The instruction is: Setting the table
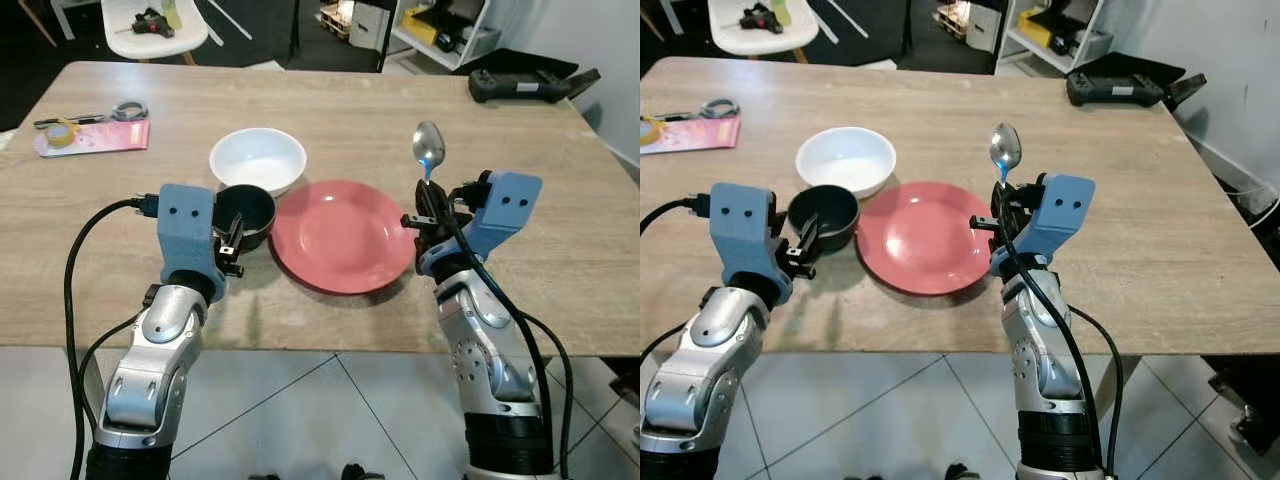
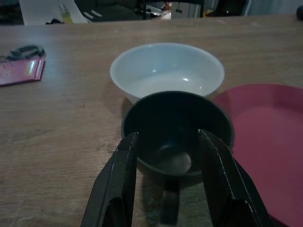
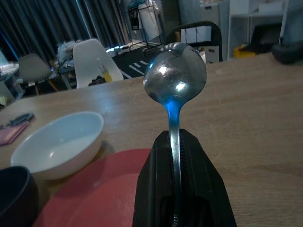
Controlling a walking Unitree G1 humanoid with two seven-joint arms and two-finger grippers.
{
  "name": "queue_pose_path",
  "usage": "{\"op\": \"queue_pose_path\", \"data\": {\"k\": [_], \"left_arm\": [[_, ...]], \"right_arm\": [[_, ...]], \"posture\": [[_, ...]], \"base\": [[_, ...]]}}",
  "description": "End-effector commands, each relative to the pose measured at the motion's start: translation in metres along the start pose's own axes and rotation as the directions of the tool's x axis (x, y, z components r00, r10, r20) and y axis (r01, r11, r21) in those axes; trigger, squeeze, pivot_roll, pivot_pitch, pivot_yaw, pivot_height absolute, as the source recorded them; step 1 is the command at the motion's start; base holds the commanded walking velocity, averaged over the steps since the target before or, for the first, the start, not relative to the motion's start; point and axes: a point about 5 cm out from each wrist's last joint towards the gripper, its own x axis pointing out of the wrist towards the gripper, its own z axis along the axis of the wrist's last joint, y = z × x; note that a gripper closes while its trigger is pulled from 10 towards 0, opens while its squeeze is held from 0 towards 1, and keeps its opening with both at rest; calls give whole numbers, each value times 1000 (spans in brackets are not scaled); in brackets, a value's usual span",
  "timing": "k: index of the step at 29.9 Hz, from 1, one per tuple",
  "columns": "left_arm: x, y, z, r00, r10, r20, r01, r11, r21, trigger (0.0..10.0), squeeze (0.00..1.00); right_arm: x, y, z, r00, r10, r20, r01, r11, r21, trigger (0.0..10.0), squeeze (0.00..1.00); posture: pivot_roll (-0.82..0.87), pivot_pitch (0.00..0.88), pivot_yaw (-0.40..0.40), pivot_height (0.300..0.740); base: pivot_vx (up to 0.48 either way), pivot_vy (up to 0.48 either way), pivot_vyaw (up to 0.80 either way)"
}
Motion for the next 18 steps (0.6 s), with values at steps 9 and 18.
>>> {"op": "queue_pose_path", "data": {"k": [9, 18], "left_arm": [[-19, 14, -17, 995, -3, -97, -1, 999, -40, 10000, 0], [-48, 11, -33, 980, -61, -187, 61, 998, -6, 10000, 0]], "right_arm": [[24, -26, 19, 1000, 3, 22, 5, 946, -325, 10000, 0], [61, -46, -14, 924, 101, -369, -187, 961, -204, 10000, 0]], "posture": [[72, 170, 30, 740], [99, 185, 2, 740]], "base": [[0, 0, 0], [0, 0, 0]]}}
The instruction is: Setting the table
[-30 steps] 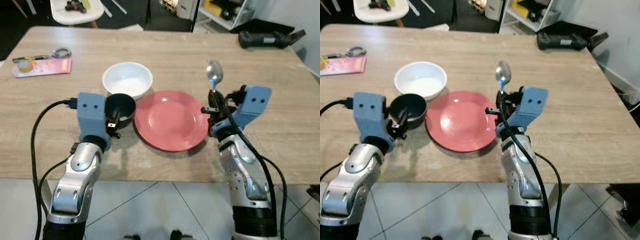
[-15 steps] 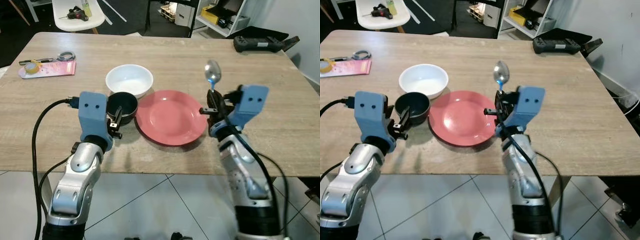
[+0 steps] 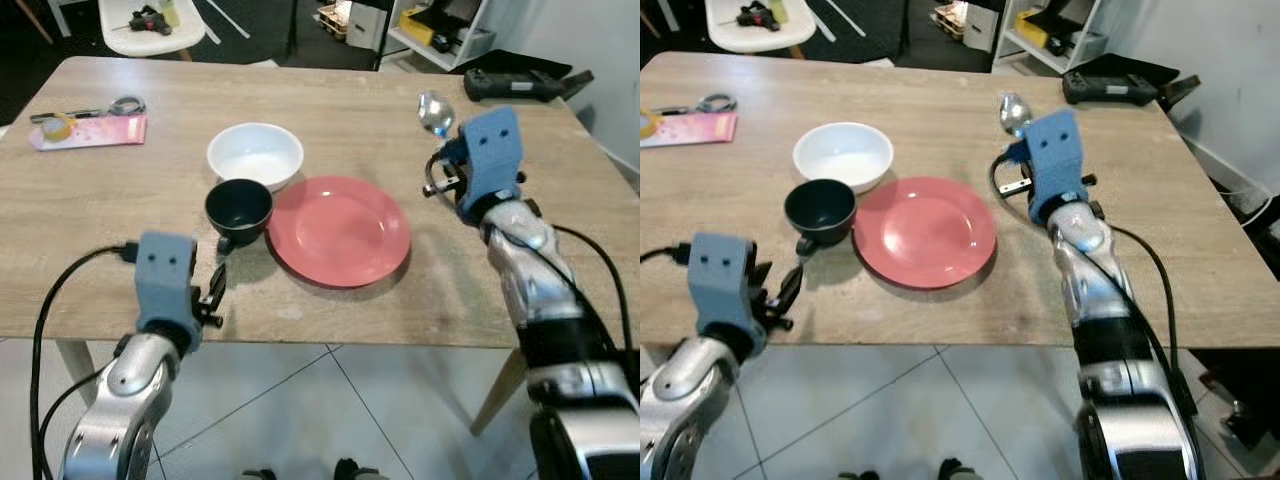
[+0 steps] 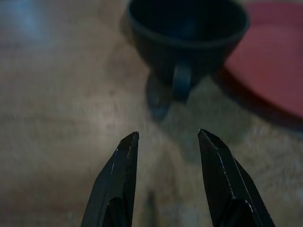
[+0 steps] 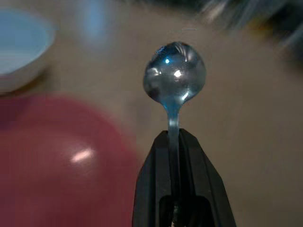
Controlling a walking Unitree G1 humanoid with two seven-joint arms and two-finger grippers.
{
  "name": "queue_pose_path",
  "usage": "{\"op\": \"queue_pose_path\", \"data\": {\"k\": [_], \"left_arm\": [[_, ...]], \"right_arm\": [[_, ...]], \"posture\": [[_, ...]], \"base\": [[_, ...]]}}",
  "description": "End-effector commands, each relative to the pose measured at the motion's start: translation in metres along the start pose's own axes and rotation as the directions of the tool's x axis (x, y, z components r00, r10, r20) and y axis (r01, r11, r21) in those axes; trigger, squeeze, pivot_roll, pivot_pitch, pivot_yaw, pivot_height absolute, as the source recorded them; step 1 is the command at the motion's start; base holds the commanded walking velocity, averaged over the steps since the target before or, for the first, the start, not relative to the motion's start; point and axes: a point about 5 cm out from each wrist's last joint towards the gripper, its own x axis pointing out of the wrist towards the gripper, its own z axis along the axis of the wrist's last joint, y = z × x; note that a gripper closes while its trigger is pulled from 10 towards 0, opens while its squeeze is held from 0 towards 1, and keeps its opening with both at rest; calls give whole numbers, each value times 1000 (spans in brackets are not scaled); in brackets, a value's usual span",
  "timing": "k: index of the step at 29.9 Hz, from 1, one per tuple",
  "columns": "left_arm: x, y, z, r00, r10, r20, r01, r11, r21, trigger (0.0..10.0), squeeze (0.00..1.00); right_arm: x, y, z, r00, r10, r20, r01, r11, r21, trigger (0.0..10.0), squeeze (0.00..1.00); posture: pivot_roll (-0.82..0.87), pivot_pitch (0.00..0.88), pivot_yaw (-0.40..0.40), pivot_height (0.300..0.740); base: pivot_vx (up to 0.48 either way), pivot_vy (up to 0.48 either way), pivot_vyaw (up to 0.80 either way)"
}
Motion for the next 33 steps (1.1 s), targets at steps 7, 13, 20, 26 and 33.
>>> {"op": "queue_pose_path", "data": {"k": [7, 13, 20, 26, 33], "left_arm": [[-11, -9, 6, 1000, -24, 7, 24, 1000, -1, 10000, 0], [-11, -23, 39, 976, -196, 92, 189, 979, 79, 10000, 0], [-14, -31, 47, 944, -320, 85, 310, 944, 110, 10000, 0], [-18, -32, 41, 946, -320, 55, 315, 945, 85, 10000, 0], [-18, -30, 40, 945, -325, 31, 321, 942, 95, 10000, 0]], "right_arm": [[11, -16, -11, 991, -22, -132, 49, 977, 208, 10000, 0], [6, -35, -17, 980, -156, -127, 188, 934, 303, 10000, 0], [-1, -48, -31, 966, -193, -173, 234, 937, 261, 10000, 0], [-9, -52, -43, 963, -193, -190, 232, 950, 209, 10000, 0], [-12, -46, -59, 958, -186, -218, 237, 942, 237, 10000, 1000]], "posture": [[116, 200, -35, 740], [128, 203, -28, 740], [128, 204, 15, 740], [130, 203, 34, 740], [132, 196, 40, 740]], "base": [[0, 0, 0], [0, 0, 0], [0, 0, 0], [0, 0, 0], [0, 0, 0]]}}
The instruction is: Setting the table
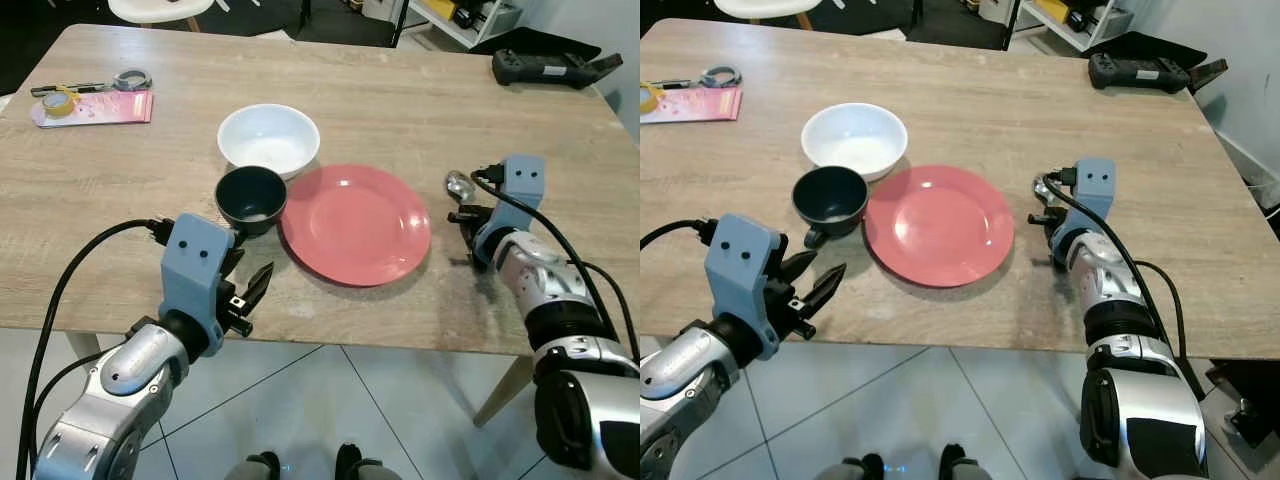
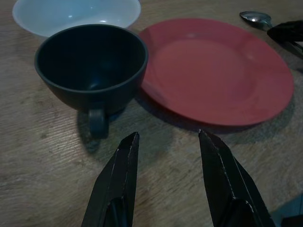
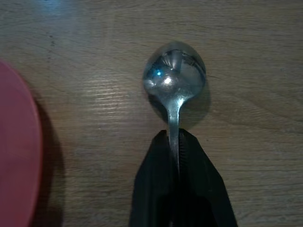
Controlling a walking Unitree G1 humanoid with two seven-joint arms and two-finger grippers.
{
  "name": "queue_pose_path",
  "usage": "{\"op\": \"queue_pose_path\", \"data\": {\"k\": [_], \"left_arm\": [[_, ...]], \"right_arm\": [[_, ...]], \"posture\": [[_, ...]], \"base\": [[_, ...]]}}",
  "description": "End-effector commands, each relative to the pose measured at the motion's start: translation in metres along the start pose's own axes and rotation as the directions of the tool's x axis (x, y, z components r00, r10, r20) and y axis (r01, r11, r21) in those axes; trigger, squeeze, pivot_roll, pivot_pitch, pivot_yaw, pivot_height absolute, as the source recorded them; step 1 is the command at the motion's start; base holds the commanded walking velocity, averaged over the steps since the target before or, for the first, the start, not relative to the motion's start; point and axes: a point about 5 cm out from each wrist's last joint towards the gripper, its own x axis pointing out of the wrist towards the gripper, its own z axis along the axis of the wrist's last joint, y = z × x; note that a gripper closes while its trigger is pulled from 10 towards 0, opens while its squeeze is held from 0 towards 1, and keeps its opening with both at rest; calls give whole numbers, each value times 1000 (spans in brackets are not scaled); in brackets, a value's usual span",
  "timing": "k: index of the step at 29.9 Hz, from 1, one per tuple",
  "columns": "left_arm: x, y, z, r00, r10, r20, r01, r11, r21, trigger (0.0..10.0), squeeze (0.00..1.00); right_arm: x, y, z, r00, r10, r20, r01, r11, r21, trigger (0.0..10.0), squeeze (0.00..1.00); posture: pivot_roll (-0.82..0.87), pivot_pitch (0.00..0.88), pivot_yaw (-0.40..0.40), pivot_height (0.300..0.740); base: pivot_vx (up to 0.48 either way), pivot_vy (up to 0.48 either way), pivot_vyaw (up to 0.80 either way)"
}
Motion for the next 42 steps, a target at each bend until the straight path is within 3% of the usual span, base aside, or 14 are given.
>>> {"op": "queue_pose_path", "data": {"k": [1, 9, 10, 15, 17, 19, 21, 23, 24, 26, 28, 31, 36, 42], "left_arm": [[-2, -3, -2, 1000, -18, -16, 18, 1000, -1, 10000, 0], [-1, -3, -3, 1000, -16, -21, 16, 1000, -3, 10000, 0], [-1, -2, -3, 1000, -14, -20, 14, 1000, -3, 10000, 0], [-1, -2, -2, 1000, -11, -18, 11, 1000, -4, 10000, 0], [0, -2, -2, 1000, -12, -17, 12, 1000, -3, 10000, 0], [-1, -2, -2, 1000, -16, -19, 16, 1000, -1, 10000, 0], [-2, -1, -3, 999, -25, -24, 25, 1000, -4, 10000, 0], [-6, -1, -3, 998, -63, -23, 62, 998, -28, 10000, 0], [-6, -1, -3, 998, -63, -23, 62, 998, -28, 10000, 0], [-14, 9, 2, 998, -64, 6, 64, 997, -48, 10000, 0], [-19, 22, 6, 1000, -7, 21, 7, 1000, -7, 10000, 0], [-25, 30, 8, 999, 32, 9, -33, 996, 80, 10000, 0], [-26, 29, -1, 995, 104, -5, -103, 989, 106, 10000, 0], [-2, 46, -9, 964, 261, 48, -265, 952, 152, 10000, 0]], "right_arm": [[-1, -1, -10, 1000, 1, -20, -1, 1000, 9, 10000, 1000], [-1, -2, 3, 999, -18, 44, 17, 1000, 23, 10000, 1000], [-4, -5, 23, 991, -49, 122, 45, 998, 38, 10000, 0], [-13, -5, 58, 964, -72, 255, 73, 997, 4, 10000, 0], [-25, 2, 78, 945, -50, 324, 83, 993, -87, 10000, 0], [-37, 12, 79, 944, -7, 329, 74, 979, -192, 10000, 0], [-42, 20, 74, 950, 18, 311, 45, 980, -193, 10000, 0], [-54, 37, 61, 959, 102, 265, -58, 984, -169, 10000, 0], [-54, 37, 61, 959, 102, 265, -58, 984, -169, 10000, 0], [-67, 58, 56, 913, 231, 336, -203, 972, -116, 10000, 0], [-70, 65, 54, 884, 266, 384, -256, 963, -77, 10000, 0], [-66, 63, 40, 912, 198, 360, -189, 980, -62, 10000, 0], [-71, 72, 23, 928, 143, 343, -163, 986, 30, 10000, 0], [-73, 81, 18, 915, 68, 397, -122, 986, 114, 10000, 0]], "posture": [[132, 196, 40, 740], [133, 186, 38, 740], [133, 184, 38, 740], [132, 181, 36, 740], [132, 181, 36, 740], [125, 175, 26, 740], [127, 175, 21, 740], [123, 175, 12, 740], [123, 175, 12, 740], [112, 172, 11, 740], [120, 166, 7, 740], [143, 158, -13, 740], [156, 154, -28, 740], [160, 157, -41, 740]], "base": [[0, 0, 0], [0, 0, 0], [0, 0, 0], [0, 0, 0], [0, 0, 0], [0, 0, 0], [0, 0, 0], [0, 0, 0], [0, 0, 0], [0, 0, 0], [0, 0, 0], [0, 0, 0], [0, 0, 0], [0, 0, 0]]}}
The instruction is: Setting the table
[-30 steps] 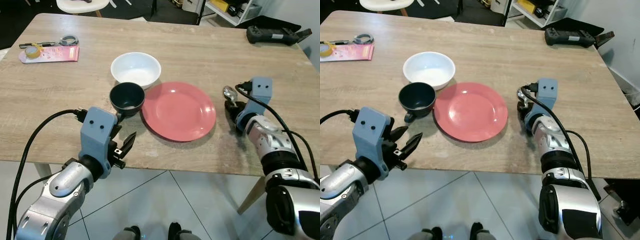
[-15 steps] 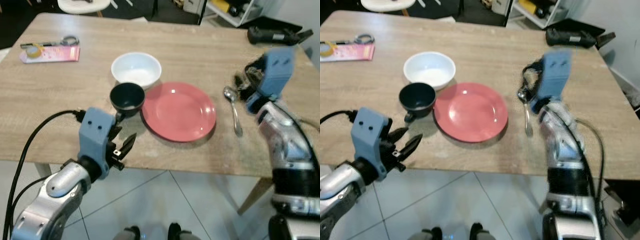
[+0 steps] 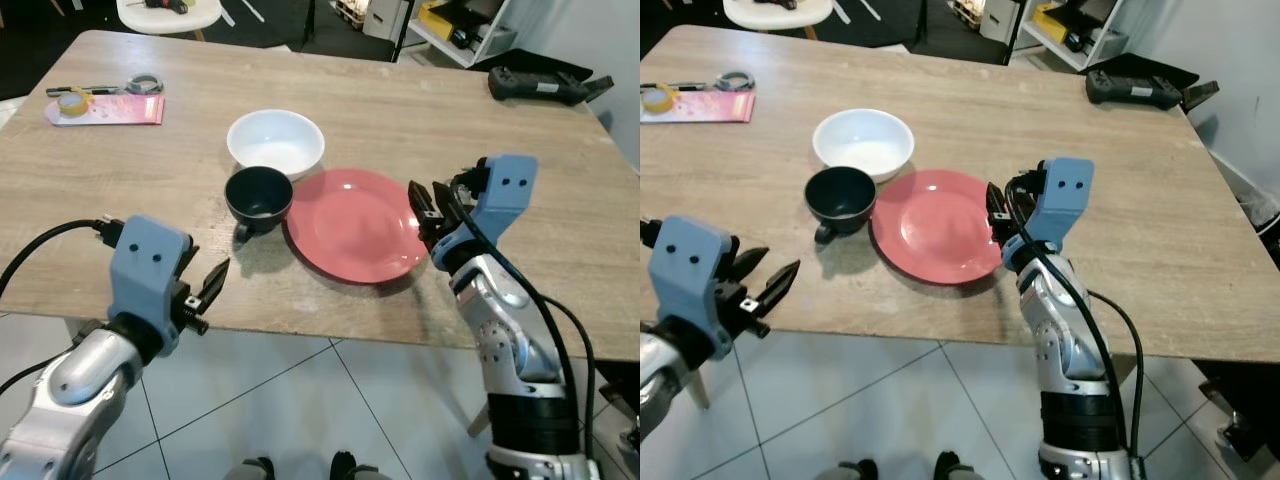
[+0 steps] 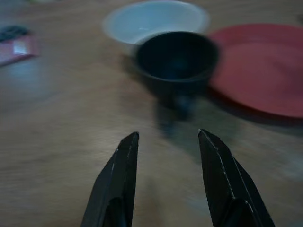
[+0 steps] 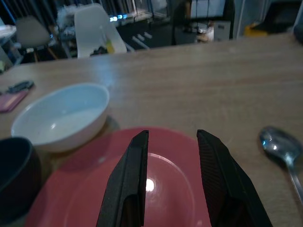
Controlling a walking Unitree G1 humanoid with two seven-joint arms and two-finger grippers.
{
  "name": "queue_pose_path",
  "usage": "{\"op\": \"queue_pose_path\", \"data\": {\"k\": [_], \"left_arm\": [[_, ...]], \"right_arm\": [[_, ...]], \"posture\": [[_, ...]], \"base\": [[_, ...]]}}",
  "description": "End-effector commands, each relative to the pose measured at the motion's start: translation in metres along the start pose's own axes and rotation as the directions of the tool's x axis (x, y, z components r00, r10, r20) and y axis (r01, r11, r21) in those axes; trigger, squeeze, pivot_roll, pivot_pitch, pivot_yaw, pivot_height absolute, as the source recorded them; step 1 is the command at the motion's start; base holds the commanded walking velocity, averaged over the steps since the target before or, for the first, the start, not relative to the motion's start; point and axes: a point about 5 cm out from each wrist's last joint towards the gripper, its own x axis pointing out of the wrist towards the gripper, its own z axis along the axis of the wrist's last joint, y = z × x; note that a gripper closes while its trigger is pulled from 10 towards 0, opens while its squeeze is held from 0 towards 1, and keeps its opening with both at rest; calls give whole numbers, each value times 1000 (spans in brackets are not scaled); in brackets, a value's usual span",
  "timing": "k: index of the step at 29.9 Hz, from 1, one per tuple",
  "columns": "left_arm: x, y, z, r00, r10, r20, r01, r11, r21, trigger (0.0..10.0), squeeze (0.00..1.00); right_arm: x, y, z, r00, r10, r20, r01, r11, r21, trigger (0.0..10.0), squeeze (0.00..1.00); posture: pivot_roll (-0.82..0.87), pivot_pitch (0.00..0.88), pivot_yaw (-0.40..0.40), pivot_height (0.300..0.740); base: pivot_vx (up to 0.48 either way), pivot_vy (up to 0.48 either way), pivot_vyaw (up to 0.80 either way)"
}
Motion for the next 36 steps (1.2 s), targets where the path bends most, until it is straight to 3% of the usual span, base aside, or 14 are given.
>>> {"op": "queue_pose_path", "data": {"k": [1, 3, 5, 10, 11, 15, 21, 22, 26, 36], "left_arm": [[1, -1, -5, 1000, 15, -5, -15, 1000, 16, 10000, 0], [15, 4, -11, 998, 61, -11, -61, 998, 27, 10000, 0], [19, 4, -13, 998, 63, -15, -62, 998, 28, 10000, 0], [31, -5, -9, 1000, 13, 4, -13, 1000, 4, 10000, 0], [32, -14, -6, 999, -27, 17, 27, 1000, -13, 10000, 1000], [30, -27, -5, 997, -66, 38, 66, 998, -14, 10000, 1000], [34, -29, -11, 999, -36, 33, 36, 999, -14, 10000, 1000], [37, -27, -14, 999, -15, 31, 15, 1000, -14, 10000, 0], [51, -13, -21, 995, 97, 12, -97, 995, -10, 10000, 0], [65, -15, -26, 998, 60, -10, -60, 997, -41, 10000, 0]], "right_arm": [[-3, -5, 2, 999, -30, 22, 30, 1000, 1, 10000, 0], [-1, -4, 5, 999, -27, 45, 27, 1000, 1, 10000, 0], [-1, -4, 6, 998, -31, 50, 32, 999, -13, 10000, 0], [0, -10, 12, 996, -50, 79, 53, 998, -33, 10000, 0], [1, -15, 16, 994, -68, 91, 71, 997, -37, 10000, 0], [0, -17, 18, 990, -92, 106, 96, 995, -36, 10000, 0], [-1, -15, 15, 990, -91, 105, 95, 995, -30, 10000, 0], [-1, -14, 14, 991, -87, 103, 91, 995, -29, 10000, 0], [1, -11, 11, 992, -77, 95, 80, 996, -24, 10000, 0], [1, -10, 12, 992, -76, 99, 79, 997, -23, 10000, 0]], "posture": [[160, 157, -41, 740], [144, 156, -37, 740], [142, 156, -37, 740], [133, 155, -33, 740], [124, 154, -26, 740], [108, 153, -11, 740], [110, 154, -10, 740], [112, 156, -12, 740], [110, 158, -17, 740], [97, 155, -13, 740]], "base": [[0, 0, 0], [0, 0, 0], [0, 0, 0], [0, 0, 0], [0, 0, 0], [0, 0, 0], [0, 0, 0], [0, 0, 0], [0, 0, 0], [0, 0, 0]]}}
